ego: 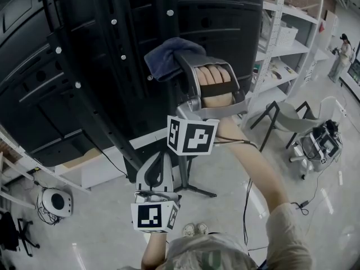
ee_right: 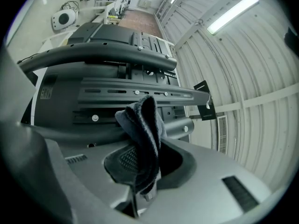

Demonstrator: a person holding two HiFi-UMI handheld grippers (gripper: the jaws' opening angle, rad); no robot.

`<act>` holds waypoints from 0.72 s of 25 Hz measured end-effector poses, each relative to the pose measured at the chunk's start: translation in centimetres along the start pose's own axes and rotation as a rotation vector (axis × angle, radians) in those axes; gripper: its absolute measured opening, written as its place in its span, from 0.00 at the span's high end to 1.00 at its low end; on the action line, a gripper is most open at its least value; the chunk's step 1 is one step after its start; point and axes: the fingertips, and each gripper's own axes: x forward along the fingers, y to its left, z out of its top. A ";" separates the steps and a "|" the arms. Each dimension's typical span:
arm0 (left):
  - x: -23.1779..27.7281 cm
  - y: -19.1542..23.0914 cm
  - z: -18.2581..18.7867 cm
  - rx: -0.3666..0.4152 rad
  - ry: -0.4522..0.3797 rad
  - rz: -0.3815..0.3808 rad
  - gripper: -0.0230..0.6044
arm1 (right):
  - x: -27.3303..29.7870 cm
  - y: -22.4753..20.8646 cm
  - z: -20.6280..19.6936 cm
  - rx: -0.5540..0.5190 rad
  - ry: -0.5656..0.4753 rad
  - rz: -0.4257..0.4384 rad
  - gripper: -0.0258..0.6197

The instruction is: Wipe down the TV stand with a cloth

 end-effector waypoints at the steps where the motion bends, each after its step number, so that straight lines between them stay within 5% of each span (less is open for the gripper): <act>1: 0.0 0.0 -0.1 0.000 0.002 -0.001 0.94 | -0.1 0.1 0.0 0.005 0.002 0.000 0.87; 18: 0.2 0.0 -2.1 -0.015 0.047 0.011 0.94 | -2.1 5.0 -0.8 0.039 0.009 0.065 0.87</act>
